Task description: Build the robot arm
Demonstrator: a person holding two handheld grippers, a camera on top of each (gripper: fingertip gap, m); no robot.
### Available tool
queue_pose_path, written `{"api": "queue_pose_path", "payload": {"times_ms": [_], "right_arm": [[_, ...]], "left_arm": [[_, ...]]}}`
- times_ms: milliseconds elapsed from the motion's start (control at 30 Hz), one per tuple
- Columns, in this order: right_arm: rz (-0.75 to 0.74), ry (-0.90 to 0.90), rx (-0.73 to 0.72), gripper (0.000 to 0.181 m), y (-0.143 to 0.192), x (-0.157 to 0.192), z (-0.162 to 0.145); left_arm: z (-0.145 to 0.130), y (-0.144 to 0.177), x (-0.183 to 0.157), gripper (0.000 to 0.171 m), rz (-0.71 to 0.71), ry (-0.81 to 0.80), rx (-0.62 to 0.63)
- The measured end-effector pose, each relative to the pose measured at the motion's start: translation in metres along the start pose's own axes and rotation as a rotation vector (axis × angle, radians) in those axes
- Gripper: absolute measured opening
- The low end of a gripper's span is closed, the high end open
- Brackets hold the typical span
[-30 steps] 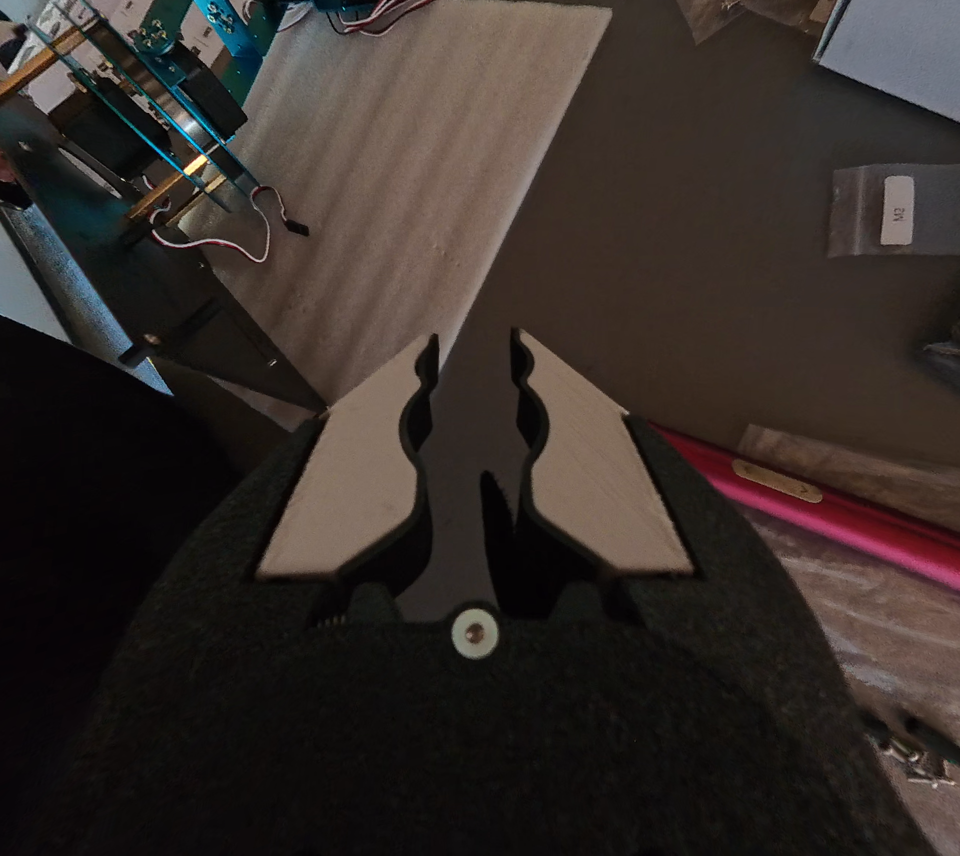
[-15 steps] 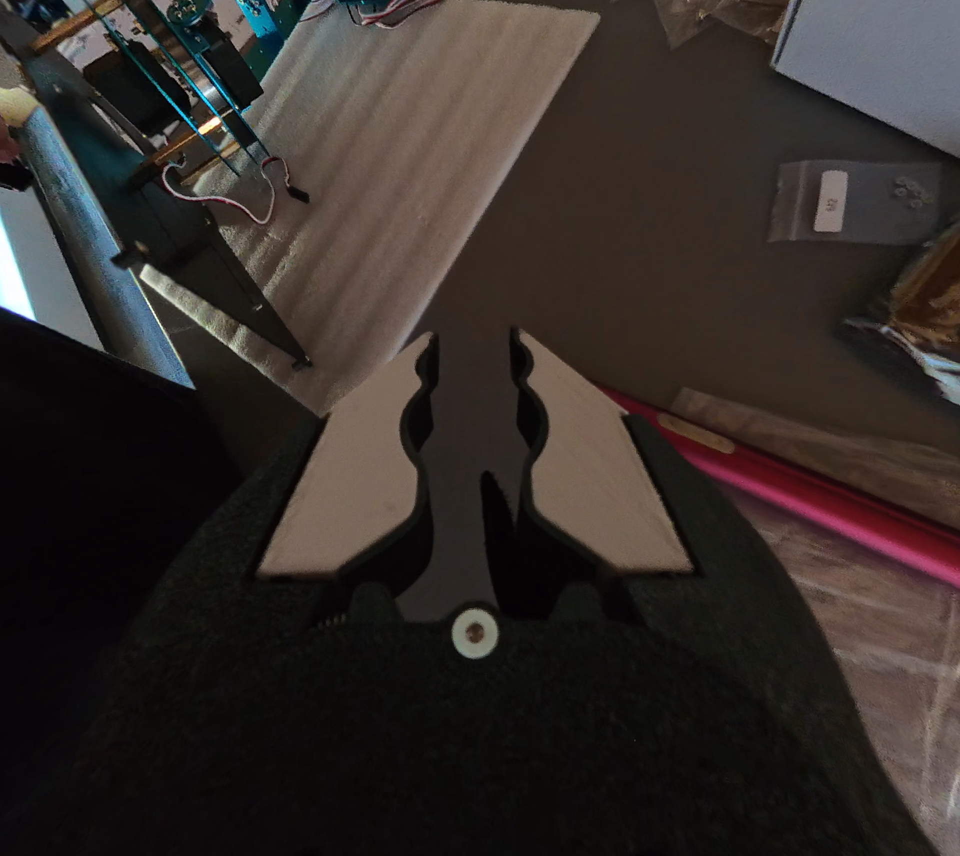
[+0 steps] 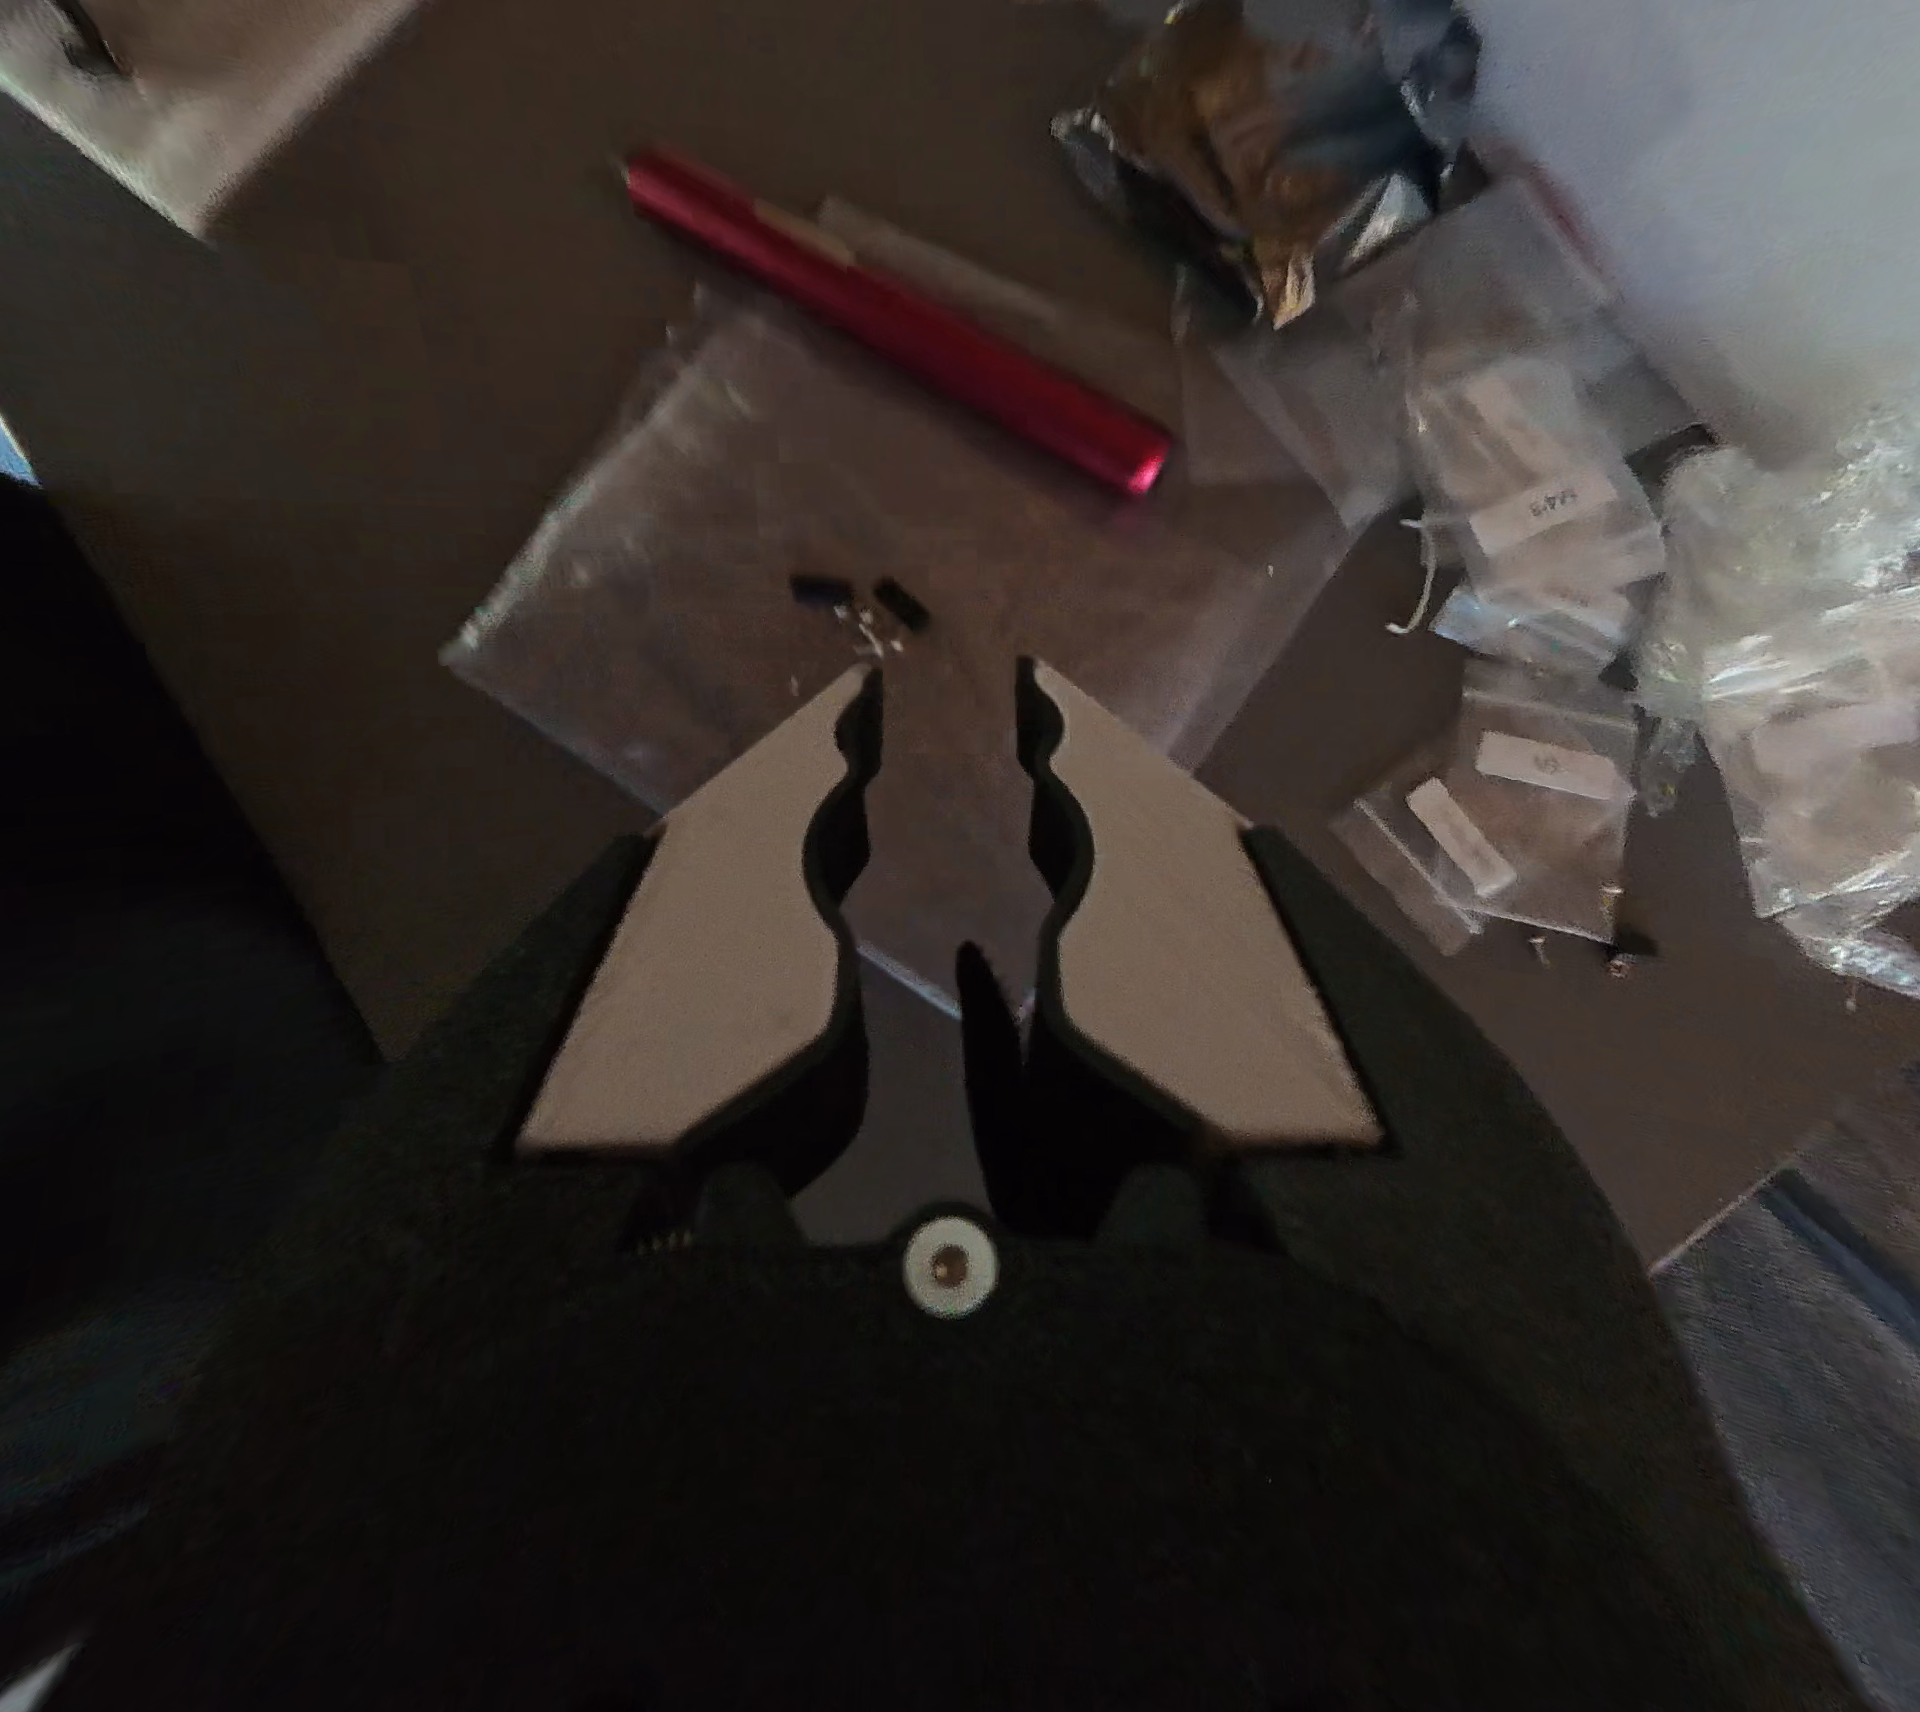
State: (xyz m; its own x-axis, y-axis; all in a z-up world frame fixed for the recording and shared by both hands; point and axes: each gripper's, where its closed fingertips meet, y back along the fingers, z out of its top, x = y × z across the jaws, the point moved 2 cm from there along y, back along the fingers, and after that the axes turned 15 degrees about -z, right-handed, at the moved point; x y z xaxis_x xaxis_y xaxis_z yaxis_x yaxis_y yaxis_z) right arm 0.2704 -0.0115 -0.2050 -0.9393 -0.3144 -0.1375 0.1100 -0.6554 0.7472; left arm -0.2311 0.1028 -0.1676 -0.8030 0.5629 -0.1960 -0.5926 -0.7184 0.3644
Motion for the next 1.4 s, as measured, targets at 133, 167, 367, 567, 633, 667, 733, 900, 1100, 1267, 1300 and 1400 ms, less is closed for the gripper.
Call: {"api": "queue_pose_path", "payload": {"times_ms": [133,167,367,567,633,667,733,900,1100,1267,1300,1400], "right_arm": [[0.087,0.138,0.018,0.024,-0.023,0.009,-0.01],[0.111,0.173,0.011,0.024,-0.029,0.013,-0.009],[0.249,0.397,-0.04,0.016,-0.052,0.023,-0.006],[0.436,0.404,-0.038,0.009,-0.058,0.026,-0.003],[0.49,0.389,-0.025,0.005,-0.058,0.03,-0.004],[0.51,0.378,-0.017,0.005,-0.058,0.031,-0.004],[0.531,0.359,0.0,0.005,-0.058,0.03,-0.005],[0.487,0.421,-0.029,0.004,-0.052,0.027,0.001],[0.484,0.558,-0.249,0.004,-0.043,0.077,0.075],[0.6,0.796,-0.285,0.005,-0.094,0.178,0.141],[0.631,0.848,-0.302,0.004,-0.105,0.195,0.151],[0.742,1.009,-0.274,0.004,-0.137,0.231,0.163]], "left_arm": [[-0.007,-0.01,-0.054,0.02,-0.035,0.018,0.025],[-0.007,-0.01,-0.065,0.02,-0.045,0.017,0.026],[-0.014,0.004,-0.104,0.02,-0.042,0.018,0.031],[-0.02,0.019,-0.113,0.02,-0.013,0.046,0.032],[-0.021,0.022,-0.114,0.02,0.004,0.057,0.027],[-0.022,0.023,-0.116,0.02,0.006,0.064,0.024],[-0.025,0.023,-0.12,0.02,0.003,0.081,0.02],[-0.042,0.013,-0.131,0.021,-0.035,0.129,0.048],[-0.05,0.0,-0.139,0.02,-0.069,0.149,0.076],[-0.051,-0.008,-0.136,0.02,-0.085,0.133,0.087],[-0.051,-0.012,-0.134,0.021,-0.094,0.133,0.092],[-0.054,-0.024,-0.133,0.02,-0.151,0.158,0.101]]}}
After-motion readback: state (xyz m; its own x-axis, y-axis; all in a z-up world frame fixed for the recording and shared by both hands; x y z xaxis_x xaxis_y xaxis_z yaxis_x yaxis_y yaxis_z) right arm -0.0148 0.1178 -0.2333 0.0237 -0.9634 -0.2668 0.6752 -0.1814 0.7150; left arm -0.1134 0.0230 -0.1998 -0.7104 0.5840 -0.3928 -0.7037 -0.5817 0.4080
